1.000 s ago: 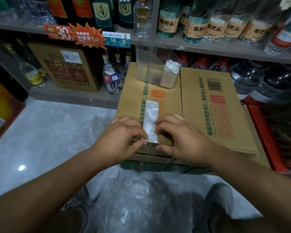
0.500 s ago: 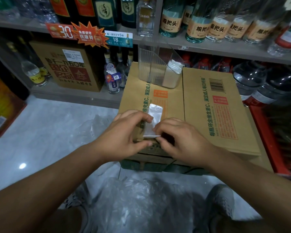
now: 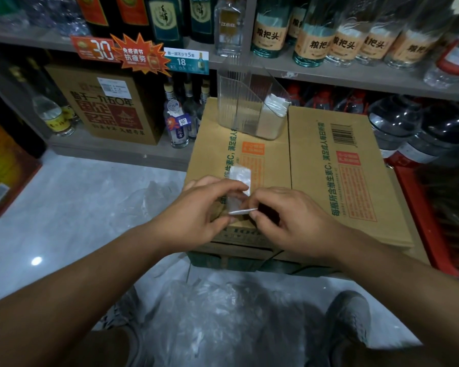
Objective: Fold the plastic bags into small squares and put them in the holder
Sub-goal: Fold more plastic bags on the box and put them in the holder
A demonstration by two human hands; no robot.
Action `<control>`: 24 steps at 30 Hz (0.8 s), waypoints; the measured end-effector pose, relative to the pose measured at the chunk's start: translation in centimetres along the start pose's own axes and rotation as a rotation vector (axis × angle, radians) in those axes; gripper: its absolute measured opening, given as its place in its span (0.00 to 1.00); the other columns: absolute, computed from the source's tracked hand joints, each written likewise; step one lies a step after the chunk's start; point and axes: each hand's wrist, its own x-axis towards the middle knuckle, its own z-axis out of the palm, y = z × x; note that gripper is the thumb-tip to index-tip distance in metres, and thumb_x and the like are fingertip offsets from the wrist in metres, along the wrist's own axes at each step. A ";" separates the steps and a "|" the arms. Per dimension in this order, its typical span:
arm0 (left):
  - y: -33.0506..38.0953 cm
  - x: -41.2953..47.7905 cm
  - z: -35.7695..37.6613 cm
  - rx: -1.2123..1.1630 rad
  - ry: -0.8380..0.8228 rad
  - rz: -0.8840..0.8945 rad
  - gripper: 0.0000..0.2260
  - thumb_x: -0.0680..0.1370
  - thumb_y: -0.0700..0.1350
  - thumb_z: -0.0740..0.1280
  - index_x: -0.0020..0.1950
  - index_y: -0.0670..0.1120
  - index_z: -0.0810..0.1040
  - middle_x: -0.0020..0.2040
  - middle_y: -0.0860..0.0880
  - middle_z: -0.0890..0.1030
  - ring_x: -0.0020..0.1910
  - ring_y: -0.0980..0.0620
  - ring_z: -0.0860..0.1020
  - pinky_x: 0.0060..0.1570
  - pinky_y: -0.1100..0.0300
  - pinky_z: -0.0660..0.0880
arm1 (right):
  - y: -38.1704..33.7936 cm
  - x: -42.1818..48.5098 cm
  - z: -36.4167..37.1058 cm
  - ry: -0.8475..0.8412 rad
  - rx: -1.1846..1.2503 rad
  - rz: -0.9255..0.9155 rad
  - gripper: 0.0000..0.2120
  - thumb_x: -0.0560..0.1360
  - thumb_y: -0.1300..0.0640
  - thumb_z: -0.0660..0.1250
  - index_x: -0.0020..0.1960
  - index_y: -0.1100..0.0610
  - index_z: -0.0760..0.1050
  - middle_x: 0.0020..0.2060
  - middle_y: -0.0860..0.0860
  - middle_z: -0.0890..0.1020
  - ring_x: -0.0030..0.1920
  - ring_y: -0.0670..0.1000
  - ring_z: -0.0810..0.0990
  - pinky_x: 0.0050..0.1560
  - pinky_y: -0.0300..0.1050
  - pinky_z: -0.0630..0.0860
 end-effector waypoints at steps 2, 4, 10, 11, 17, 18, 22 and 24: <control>-0.2 0.1 -0.1 -0.053 0.029 0.011 0.22 0.74 0.45 0.75 0.66 0.57 0.76 0.58 0.66 0.77 0.63 0.57 0.72 0.66 0.47 0.71 | 0.1 -0.1 -0.1 -0.007 0.012 0.017 0.02 0.80 0.56 0.64 0.49 0.52 0.75 0.42 0.47 0.81 0.39 0.44 0.76 0.38 0.38 0.70; -0.2 0.2 -0.1 -0.049 0.064 0.027 0.17 0.73 0.49 0.75 0.61 0.56 0.79 0.54 0.65 0.79 0.59 0.58 0.75 0.63 0.47 0.73 | 0.1 -0.1 -0.1 -0.004 0.022 0.024 0.01 0.80 0.56 0.65 0.50 0.51 0.75 0.40 0.46 0.81 0.38 0.43 0.75 0.36 0.35 0.67; -0.1 0.4 -0.1 -0.113 0.132 -0.064 0.08 0.73 0.53 0.72 0.52 0.59 0.79 0.49 0.68 0.78 0.52 0.57 0.77 0.56 0.57 0.75 | 0.1 0.5 -0.3 0.029 0.192 0.176 0.03 0.81 0.53 0.65 0.48 0.49 0.75 0.34 0.46 0.79 0.33 0.45 0.77 0.32 0.40 0.70; -0.2 0.5 0.0 -0.154 0.138 -0.099 0.07 0.74 0.52 0.73 0.51 0.58 0.80 0.47 0.64 0.80 0.52 0.57 0.77 0.55 0.57 0.76 | 0.1 0.7 -0.3 0.040 0.237 0.212 0.04 0.81 0.52 0.64 0.47 0.48 0.75 0.35 0.46 0.80 0.34 0.46 0.78 0.34 0.44 0.73; 0.3 1.6 0.1 -0.191 0.176 -0.248 0.06 0.78 0.46 0.72 0.49 0.54 0.75 0.41 0.53 0.80 0.42 0.58 0.78 0.43 0.68 0.72 | 1.0 3.8 0.2 0.221 0.356 0.398 0.06 0.81 0.54 0.64 0.46 0.52 0.77 0.39 0.47 0.83 0.40 0.49 0.82 0.46 0.53 0.80; 0.4 1.9 0.2 -0.169 0.185 -0.258 0.07 0.78 0.45 0.71 0.49 0.54 0.74 0.40 0.53 0.80 0.41 0.58 0.78 0.42 0.66 0.73 | 1.4 4.3 0.4 0.238 0.343 0.414 0.06 0.80 0.55 0.65 0.45 0.52 0.78 0.39 0.47 0.82 0.40 0.50 0.82 0.46 0.53 0.80; 0.2 3.0 0.2 -0.055 0.170 -0.285 0.05 0.77 0.46 0.70 0.45 0.53 0.74 0.38 0.53 0.79 0.39 0.53 0.78 0.46 0.50 0.79 | 2.2 5.8 0.7 0.282 0.221 0.417 0.01 0.78 0.55 0.68 0.48 0.51 0.78 0.42 0.43 0.81 0.40 0.46 0.79 0.46 0.46 0.78; 0.3 3.4 0.2 -0.022 0.154 -0.294 0.04 0.77 0.46 0.69 0.44 0.53 0.75 0.37 0.54 0.79 0.39 0.54 0.78 0.47 0.49 0.79 | 2.2 6.2 0.6 0.278 0.220 0.391 0.04 0.77 0.54 0.70 0.51 0.51 0.78 0.43 0.43 0.81 0.40 0.45 0.78 0.46 0.46 0.78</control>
